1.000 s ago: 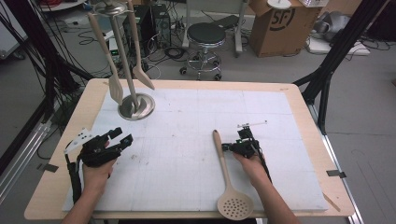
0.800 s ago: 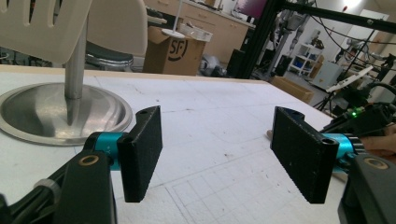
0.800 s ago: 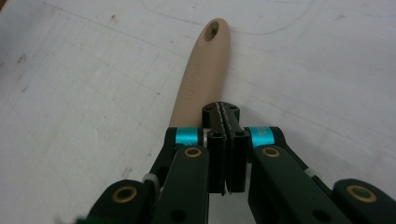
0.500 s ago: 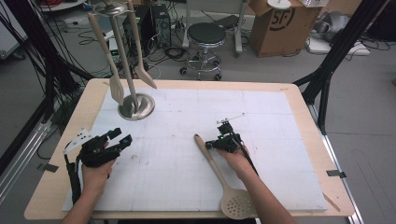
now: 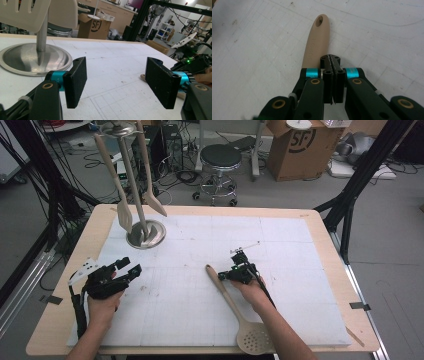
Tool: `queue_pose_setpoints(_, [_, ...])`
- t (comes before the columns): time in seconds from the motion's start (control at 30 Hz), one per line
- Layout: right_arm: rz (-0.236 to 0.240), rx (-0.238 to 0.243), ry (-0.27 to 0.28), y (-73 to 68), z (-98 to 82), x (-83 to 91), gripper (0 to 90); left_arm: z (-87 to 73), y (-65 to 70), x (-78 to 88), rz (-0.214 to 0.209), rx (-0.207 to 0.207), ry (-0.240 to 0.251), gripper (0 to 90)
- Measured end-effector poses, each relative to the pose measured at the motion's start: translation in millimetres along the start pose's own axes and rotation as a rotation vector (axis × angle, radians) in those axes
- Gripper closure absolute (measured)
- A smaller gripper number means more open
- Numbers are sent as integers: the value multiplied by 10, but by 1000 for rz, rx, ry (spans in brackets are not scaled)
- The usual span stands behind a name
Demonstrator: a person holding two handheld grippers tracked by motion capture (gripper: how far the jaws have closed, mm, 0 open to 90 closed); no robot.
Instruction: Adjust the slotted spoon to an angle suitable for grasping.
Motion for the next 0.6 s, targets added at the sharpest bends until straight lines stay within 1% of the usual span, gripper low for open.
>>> queue_pose_setpoints(0.03, [-3,-7,-3,4,-6,13,897,2,-2,5,-1,-1,2,347])
queue_pose_setpoints(0.07, [-19,-4,-7,21,-15,37,897,3,-5,5,1,3,5,347])
queue_pose_setpoints(0.1, [-26,-6,-10,25,-27,75,897,-4,-15,3,3,1,0,348])
queue_pose_setpoints(0.17, [-20,-18,6,31,-49,171,885,-17,-19,-5,4,1,-7,347])
queue_pose_setpoints(0.23, [-13,-29,22,35,-81,263,814,-7,-2,-2,0,1,1,347])
queue_pose_setpoints(0.27, [-10,-43,31,33,-107,308,787,-3,1,4,1,-5,-1,348])
queue_pose_setpoints(0.33, [-15,-53,43,28,-151,370,778,5,9,9,1,-6,2,348])
queue_pose_setpoints(0.37, [-16,-54,50,28,-168,390,750,8,13,10,0,-4,3,348])
queue_pose_setpoints(0.4, [-8,-72,55,15,-203,418,713,9,14,6,1,-4,4,348])
queue_pose_setpoints(0.43, [-6,-81,50,6,-239,435,692,5,14,2,2,-7,2,348])
queue_pose_setpoints(0.5, [0,-81,48,-26,-306,468,669,-1,17,-7,-1,-7,-2,348])
queue_pose_setpoints(0.6, [23,-102,40,-75,-390,490,629,-8,21,-12,-3,-7,-5,348])
Point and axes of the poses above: each handheld gripper's, and its own axes: x roughly backward along the jaws, z roughly out of its top, y roughly to its right, the point moved 8 cm from there along -x, roughly forward along the jaws, and after that the axes turned 2 degrees about x, right-handed, at the moved point
